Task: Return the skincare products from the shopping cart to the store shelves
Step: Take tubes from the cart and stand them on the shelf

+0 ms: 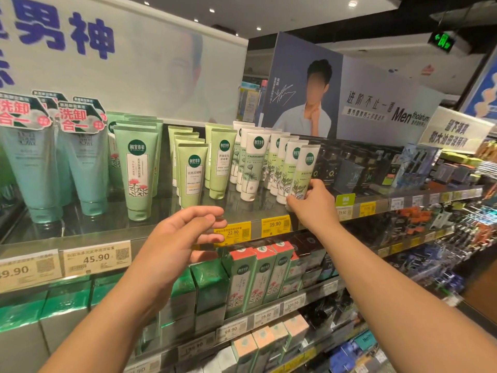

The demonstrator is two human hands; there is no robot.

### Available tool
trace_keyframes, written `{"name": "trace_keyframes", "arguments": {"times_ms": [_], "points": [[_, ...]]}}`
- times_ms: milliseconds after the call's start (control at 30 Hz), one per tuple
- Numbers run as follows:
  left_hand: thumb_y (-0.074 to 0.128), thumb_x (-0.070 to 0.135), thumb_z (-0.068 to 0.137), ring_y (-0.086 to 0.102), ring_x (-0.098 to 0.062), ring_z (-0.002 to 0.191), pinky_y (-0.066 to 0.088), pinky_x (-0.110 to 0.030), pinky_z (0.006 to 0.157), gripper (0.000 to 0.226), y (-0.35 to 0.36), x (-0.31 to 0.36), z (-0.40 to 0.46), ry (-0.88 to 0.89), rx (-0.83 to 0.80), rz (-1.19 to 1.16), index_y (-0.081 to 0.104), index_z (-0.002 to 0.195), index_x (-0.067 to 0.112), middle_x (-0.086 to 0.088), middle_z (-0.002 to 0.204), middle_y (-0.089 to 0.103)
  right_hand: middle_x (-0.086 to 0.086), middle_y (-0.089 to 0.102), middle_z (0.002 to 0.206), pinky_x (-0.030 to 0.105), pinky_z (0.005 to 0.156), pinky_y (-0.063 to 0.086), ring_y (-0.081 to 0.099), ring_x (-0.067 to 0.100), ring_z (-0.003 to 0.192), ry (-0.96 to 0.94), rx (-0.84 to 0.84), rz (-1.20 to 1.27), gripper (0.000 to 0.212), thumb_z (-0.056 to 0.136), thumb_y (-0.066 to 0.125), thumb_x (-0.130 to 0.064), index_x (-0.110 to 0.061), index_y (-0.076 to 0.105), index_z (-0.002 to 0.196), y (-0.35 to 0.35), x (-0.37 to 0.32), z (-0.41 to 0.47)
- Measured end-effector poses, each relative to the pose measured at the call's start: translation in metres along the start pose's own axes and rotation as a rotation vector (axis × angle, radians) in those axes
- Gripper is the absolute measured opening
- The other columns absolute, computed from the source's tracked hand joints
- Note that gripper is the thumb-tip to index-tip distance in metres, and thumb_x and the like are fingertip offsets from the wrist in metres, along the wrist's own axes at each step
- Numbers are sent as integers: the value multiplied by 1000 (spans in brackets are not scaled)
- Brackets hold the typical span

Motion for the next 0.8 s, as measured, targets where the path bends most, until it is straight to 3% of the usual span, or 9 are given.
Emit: {"name": "trace_keyframes", "arguments": {"times_ms": [67, 167, 267, 433, 600, 733, 800], "points": [[58, 20, 100, 73, -30, 105, 58, -44, 86, 19, 0, 0, -1, 3, -5, 3, 75, 108, 19, -3, 105, 79, -3, 74, 107, 44, 83, 58, 69, 20, 101, 16, -3, 15, 75, 81, 77, -44, -18, 43, 143, 0, 2, -1], [57, 19, 101, 72, -29, 100, 58, -44, 85, 20, 3, -1, -3, -5, -18, -3, 75, 109, 18, -4, 104, 79, 2, 68, 121, 46, 97, 53, 62, 23, 117, 28, 30, 94, 91, 85, 79, -43, -12, 30, 155, -4, 4, -5], [57, 18, 101, 71, -25, 95, 57, -45, 86, 19, 7, -6, -5, -28, -29, -14, 75, 108, 18, -5, 104, 79, 5, 52, 140, 41, 105, 47, 52, 22, 128, 40, 111, 197, 85, 88, 78, -44, -13, 34, 155, -8, 9, -21], [58, 19, 101, 70, -20, 91, 57, -40, 81, 19, 23, -21, -8, -79, -73, -9, 75, 107, 20, -3, 102, 79, 4, 47, 146, 30, 99, 40, 48, 15, 129, 92, 160, 302, 74, 93, 73, -43, -15, 39, 152, -7, 17, -61], [59, 20, 101, 69, -19, 91, 54, -45, 87, 18, 44, -35, -12, -117, -132, -2, 74, 110, 20, -2, 102, 80, 2, 52, 141, 40, 106, 49, 57, 15, 123, 152, 98, 403, 64, 95, 70, -43, -20, 43, 149, 0, 30, -105], [60, 23, 101, 71, -13, 84, 56, -34, 75, 17, 60, -49, -18, -136, -203, 21, 74, 111, 21, -2, 105, 79, -4, 58, 131, 22, 83, 49, 62, 9, 110, 184, 47, 463, 51, 99, 65, -40, -26, 47, 145, -5, 35, -136], [61, 23, 100, 70, -13, 81, 56, -36, 76, 17, 69, -58, -21, -164, -235, 7, 74, 111, 20, -4, 105, 79, -10, 60, 125, 15, 75, 46, 61, -2, 104, 171, 34, 466, 41, 101, 62, -40, -31, 52, 140, -11, 41, -153]]}}
Point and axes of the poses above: each hand's wrist, its own z-axis towards the middle knuckle, its own y-axis out of the palm, x = y × z, the point moved 5 cm from there along z, towards the middle knuckle
